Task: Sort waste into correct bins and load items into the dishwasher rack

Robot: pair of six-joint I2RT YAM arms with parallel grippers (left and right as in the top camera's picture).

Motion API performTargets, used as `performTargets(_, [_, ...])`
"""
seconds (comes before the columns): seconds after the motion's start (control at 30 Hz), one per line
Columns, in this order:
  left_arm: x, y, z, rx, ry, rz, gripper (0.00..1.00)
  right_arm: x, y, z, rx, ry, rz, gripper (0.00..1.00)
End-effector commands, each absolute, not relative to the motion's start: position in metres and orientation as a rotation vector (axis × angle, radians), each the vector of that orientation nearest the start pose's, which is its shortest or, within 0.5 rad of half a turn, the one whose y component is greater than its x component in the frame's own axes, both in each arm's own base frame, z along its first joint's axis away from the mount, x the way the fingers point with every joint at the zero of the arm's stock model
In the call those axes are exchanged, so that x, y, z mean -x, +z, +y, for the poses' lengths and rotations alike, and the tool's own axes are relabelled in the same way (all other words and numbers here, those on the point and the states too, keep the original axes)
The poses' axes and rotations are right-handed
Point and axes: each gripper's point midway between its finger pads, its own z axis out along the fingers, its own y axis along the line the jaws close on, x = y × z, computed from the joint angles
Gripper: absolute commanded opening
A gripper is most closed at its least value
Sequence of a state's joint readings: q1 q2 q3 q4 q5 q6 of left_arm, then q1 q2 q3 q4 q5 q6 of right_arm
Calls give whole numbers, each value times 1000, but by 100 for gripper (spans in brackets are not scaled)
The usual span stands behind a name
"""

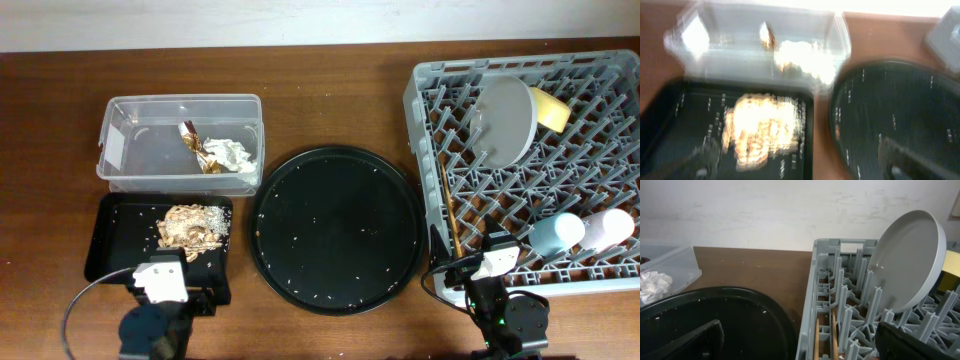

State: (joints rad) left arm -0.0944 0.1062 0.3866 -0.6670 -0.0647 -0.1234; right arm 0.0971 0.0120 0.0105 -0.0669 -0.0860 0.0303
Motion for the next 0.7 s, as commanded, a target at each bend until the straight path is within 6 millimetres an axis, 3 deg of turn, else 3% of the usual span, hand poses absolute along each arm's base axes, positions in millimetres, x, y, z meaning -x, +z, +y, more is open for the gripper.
performTargets(0.0, [-222,172,-7,64,-66,1809,99,-244,157,35,101,159,1641,98])
performTargets(0.13, [-241,192,-16,-65,-21,1576,99,-244,157,35,101,159,1641,98])
performTargets(0.2, [-244,191,-19,-115,2,1525,99,-244,157,35,101,159,1641,98])
performTargets(0.33, [-245,158,-21,-132,-5,1639,99,-244,157,35,101,159,1641,98])
performTargets(0.67, [-245,156,-22,-136,-9,1645,99,-244,157,35,101,159,1641,98])
